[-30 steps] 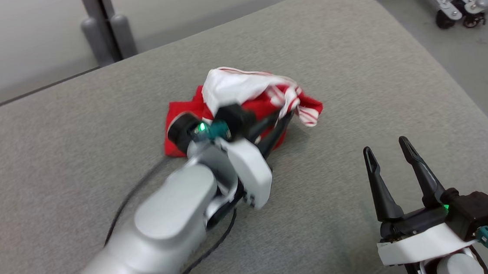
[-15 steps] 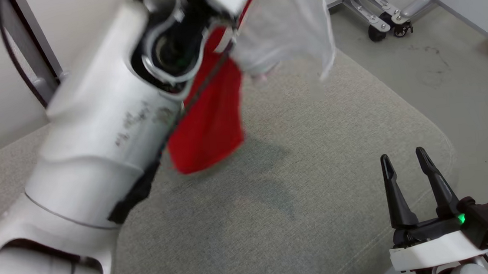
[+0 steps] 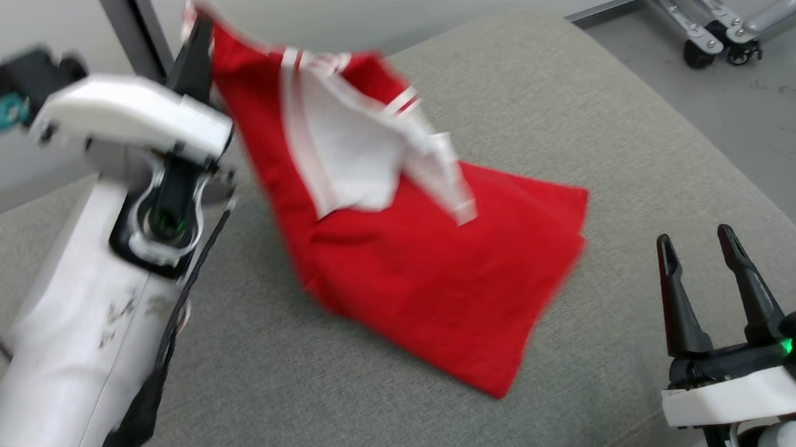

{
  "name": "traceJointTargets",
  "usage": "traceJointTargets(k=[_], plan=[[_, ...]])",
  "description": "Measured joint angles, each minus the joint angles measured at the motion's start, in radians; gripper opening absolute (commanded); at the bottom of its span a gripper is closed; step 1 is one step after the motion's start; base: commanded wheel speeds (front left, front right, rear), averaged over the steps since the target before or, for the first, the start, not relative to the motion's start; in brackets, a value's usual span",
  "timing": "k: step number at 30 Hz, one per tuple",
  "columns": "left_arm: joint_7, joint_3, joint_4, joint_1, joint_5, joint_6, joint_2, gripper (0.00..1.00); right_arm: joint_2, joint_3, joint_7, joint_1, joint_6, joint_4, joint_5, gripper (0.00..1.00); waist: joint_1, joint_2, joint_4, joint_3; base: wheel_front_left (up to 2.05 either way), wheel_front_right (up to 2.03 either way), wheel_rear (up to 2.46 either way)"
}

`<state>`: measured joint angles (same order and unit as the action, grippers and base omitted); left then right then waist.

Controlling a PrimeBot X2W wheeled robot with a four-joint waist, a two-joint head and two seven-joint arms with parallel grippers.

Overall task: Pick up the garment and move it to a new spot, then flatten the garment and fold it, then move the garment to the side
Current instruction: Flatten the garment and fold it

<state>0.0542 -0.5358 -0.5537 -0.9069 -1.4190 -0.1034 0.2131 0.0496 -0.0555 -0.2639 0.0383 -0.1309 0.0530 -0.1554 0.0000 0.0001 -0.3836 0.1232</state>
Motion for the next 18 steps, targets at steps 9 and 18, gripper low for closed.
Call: traceJointTargets(k=[9, 18], plan=[[0.091, 0.035, -0.106, 0.165, 0.026, 0.06, 0.138, 0.0, 0.0, -0.015, 0.0, 0.033, 0.0, -0.001, 0.0, 1.0, 0.0, 0.0, 0.043, 0.077, 0.0, 0.0, 0.0], [0.205, 0.042, -0.123, 0.242, 0.231, 0.069, 0.252, 1.0, 0.0, -0.012, 0.0, 0.03, 0.0, -0.002, 0.013, 1.0, 0.0, 0.0, 0.09, 0.095, 0.0, 0.0, 0.0]])
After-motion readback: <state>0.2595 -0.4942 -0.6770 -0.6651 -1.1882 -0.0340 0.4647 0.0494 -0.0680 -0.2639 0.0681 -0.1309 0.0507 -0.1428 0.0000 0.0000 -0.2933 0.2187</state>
